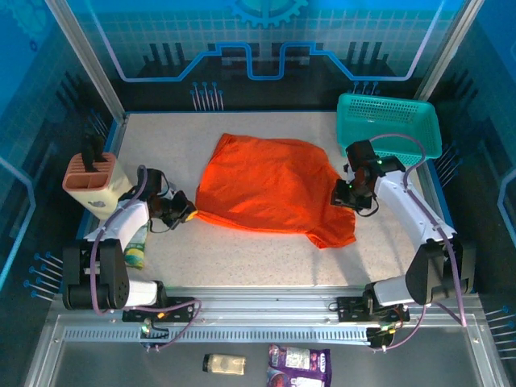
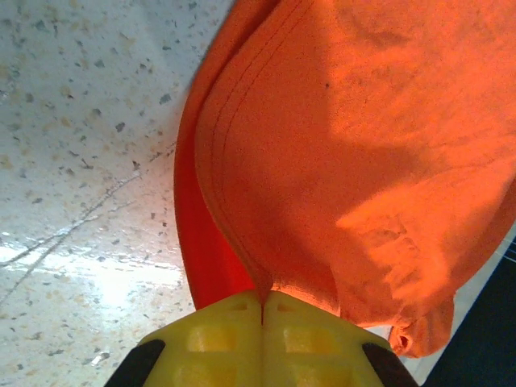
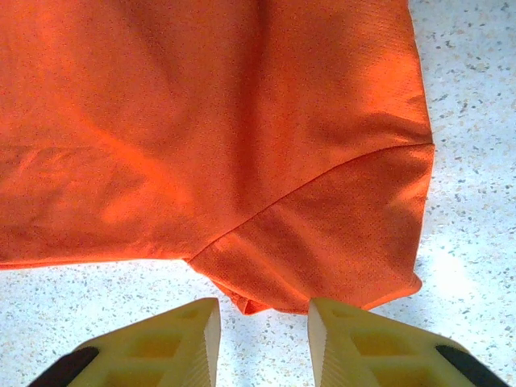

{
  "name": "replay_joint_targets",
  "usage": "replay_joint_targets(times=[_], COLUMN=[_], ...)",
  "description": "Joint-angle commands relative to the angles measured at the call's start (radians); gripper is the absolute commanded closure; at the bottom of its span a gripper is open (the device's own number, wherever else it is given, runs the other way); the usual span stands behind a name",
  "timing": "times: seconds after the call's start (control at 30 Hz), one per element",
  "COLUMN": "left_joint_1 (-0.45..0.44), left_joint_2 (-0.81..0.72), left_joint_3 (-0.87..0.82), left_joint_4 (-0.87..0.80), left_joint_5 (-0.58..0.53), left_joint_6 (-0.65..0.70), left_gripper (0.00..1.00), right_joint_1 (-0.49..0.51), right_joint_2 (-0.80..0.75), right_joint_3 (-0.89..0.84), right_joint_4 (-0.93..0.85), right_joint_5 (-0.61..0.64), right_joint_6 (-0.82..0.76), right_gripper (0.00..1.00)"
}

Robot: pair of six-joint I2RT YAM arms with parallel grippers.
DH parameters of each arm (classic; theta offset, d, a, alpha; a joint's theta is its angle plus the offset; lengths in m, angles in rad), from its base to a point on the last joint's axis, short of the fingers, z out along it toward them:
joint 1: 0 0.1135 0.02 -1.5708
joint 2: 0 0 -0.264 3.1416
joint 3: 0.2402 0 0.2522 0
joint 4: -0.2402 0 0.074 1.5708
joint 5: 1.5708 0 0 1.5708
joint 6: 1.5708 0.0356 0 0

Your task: Fold the inside-out t-shirt

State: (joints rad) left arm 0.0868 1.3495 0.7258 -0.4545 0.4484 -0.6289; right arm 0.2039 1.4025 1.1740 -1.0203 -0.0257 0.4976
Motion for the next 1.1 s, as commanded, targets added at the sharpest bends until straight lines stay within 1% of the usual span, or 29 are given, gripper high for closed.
replay_joint_targets(times=[0.0, 0.1, 0.2, 0.3, 0.37, 0.47, 0.57, 0.77, 0.9, 1.07], left_joint_1=[-0.002, -0.002, -0.002, -0.003, -0.002, -0.002, -0.002, -0.002, -0.002, -0.002], left_joint_2=[0.005, 0.013, 0.023, 0.03, 0.034, 0.036, 0.043, 0.04, 0.04, 0.036], left_joint_3=[0.012, 0.019, 0.026, 0.031, 0.037, 0.037, 0.036, 0.034, 0.035, 0.041], left_joint_4=[0.002, 0.002, 0.001, 0.001, -0.006, -0.004, -0.001, -0.005, -0.006, -0.012], left_joint_5=[-0.039, -0.045, -0.047, -0.044, -0.043, -0.043, -0.039, -0.04, -0.037, -0.038], left_joint_6=[0.037, 0.036, 0.035, 0.038, 0.041, 0.041, 0.041, 0.043, 0.043, 0.043], left_gripper=[1.0, 1.0, 1.0, 1.0, 1.0, 1.0, 1.0, 1.0, 1.0, 1.0], right_joint_1=[0.044, 0.087, 0.14, 0.227, 0.277, 0.315, 0.325, 0.325, 0.325, 0.332], right_joint_2=[-0.001, 0.016, 0.029, 0.044, 0.08, 0.104, 0.116, 0.15, 0.14, 0.059], right_joint_3=[-0.032, -0.085, -0.139, -0.178, -0.205, -0.265, -0.289, -0.337, -0.351, -0.387], right_joint_4=[-0.003, 0.015, 0.042, 0.079, 0.083, 0.151, 0.214, 0.279, 0.307, 0.383], right_joint_5=[0.005, -0.003, -0.023, -0.045, -0.032, -0.045, -0.051, -0.041, -0.045, -0.057], right_joint_6=[0.017, 0.031, 0.054, 0.067, 0.089, 0.131, 0.168, 0.206, 0.231, 0.233], right_gripper=[0.67, 0.68, 0.72, 0.75, 0.75, 0.7, 0.63, 0.6, 0.6, 0.63])
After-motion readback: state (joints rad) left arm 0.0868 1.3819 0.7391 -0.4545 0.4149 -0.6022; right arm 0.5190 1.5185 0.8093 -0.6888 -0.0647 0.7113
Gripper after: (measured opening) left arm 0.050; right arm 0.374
